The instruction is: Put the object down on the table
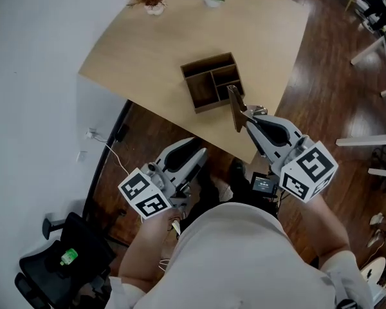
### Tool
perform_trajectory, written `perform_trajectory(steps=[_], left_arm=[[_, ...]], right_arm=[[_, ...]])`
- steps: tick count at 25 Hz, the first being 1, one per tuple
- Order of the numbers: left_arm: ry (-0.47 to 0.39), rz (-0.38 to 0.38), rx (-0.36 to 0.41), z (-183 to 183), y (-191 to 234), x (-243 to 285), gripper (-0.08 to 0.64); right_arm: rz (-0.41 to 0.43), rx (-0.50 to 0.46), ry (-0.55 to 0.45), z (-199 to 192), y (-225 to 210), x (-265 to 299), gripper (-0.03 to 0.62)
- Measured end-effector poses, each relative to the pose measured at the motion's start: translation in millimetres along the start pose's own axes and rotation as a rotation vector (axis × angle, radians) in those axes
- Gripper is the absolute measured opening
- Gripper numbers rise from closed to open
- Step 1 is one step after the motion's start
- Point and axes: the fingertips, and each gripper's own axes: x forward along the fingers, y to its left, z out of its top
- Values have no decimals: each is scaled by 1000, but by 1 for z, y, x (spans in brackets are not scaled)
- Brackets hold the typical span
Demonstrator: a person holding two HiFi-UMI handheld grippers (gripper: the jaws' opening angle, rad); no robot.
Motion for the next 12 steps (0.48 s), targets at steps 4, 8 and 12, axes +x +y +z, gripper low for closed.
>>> perform_trajectory(steps=[4,8,12], left_arm=[[-20,10,27,13,-1,11,87],[-47,0,79,32,-9,20,87],[-63,-25,146,59,-12,36,87]], right_arm=[[40,-39,-7,13,-4,4,9],[70,-86,-31,30,-2,5,9],[99,-139,-53,52,-4,13,9]])
